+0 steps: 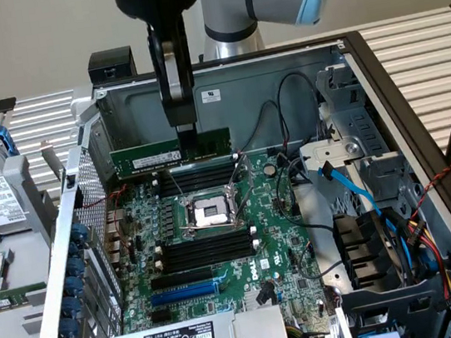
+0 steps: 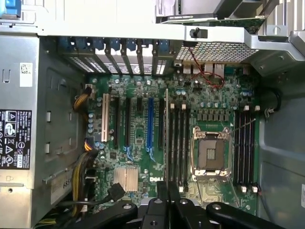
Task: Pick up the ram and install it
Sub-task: 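Insert the ram into the slot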
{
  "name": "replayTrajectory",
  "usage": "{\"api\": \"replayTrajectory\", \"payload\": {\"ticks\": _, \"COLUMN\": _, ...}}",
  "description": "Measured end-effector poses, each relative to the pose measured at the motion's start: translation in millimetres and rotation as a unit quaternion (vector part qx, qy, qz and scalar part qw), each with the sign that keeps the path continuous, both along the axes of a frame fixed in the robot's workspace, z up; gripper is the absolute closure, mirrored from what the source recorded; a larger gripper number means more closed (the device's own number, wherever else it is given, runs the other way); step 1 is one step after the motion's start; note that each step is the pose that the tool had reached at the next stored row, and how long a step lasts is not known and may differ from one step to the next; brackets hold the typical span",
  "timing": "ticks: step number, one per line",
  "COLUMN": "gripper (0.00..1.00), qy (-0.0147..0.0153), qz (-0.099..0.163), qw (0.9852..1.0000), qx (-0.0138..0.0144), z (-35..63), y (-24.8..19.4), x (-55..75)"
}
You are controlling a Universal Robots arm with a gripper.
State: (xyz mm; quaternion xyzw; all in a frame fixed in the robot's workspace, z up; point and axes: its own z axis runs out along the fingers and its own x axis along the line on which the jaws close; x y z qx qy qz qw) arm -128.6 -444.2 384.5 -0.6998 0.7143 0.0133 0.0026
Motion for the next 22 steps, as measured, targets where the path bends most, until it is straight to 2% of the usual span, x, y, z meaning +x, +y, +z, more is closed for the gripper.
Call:
{"api": "replayTrajectory", "payload": {"ticks": 8, "gripper": 0.88, "qy": -0.0001, "qz": -0.002, "qw": 1.0000, "qx": 0.0014, "z": -14.7, "y": 7.1, "x": 3.0}}
{"api": "replayTrajectory", "payload": {"ticks": 22, "gripper": 0.88, "qy": -0.0001, "qz": -0.017, "qw": 0.9998, "qx": 0.0024, "z": -40.1, "y": 12.5, "x": 8.3}}
